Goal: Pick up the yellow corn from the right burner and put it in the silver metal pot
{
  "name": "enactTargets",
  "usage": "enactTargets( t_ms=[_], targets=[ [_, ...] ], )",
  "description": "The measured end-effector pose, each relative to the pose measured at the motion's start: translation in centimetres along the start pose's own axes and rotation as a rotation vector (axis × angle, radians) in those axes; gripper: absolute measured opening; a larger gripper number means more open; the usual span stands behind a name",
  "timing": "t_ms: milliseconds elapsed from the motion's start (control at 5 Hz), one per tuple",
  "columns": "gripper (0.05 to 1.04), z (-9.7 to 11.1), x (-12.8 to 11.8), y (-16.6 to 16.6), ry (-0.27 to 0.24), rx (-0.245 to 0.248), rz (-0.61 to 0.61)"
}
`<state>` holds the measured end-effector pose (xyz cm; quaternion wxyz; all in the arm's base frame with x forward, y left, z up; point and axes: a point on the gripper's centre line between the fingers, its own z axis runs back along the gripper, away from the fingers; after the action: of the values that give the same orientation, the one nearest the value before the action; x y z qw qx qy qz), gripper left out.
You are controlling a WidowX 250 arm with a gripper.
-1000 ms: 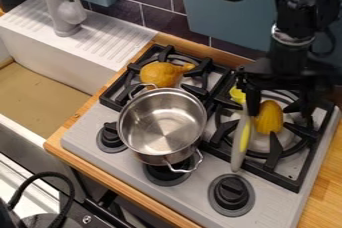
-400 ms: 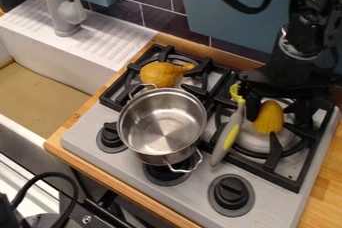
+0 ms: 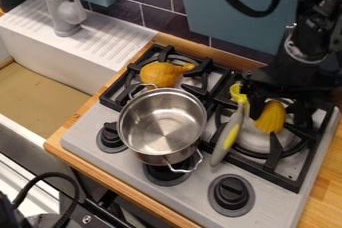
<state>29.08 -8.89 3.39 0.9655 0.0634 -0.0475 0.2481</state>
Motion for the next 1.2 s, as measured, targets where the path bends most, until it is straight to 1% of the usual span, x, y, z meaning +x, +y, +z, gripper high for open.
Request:
enactTargets(
  t_ms=[200,400,600,800,1000,1200],
  targets=[
    [0.605,-0.1,0.0,0.4,0.010,0.008,0.005],
    [0.604,0.1,-0.3,1.1,0.030,0.014,-0.006],
    [0.604,0.1,0.0,2.0,0.050,0.032,-0.019],
    [0.604,1.0,0.2,2.4,0.057,0.016,-0.054],
    [0.604,2.1,0.1,2.7,0.063,-0.002,-0.061],
    [0.604,2.4,-0.3,2.5,0.084,-0.019,-0.068]
  ],
)
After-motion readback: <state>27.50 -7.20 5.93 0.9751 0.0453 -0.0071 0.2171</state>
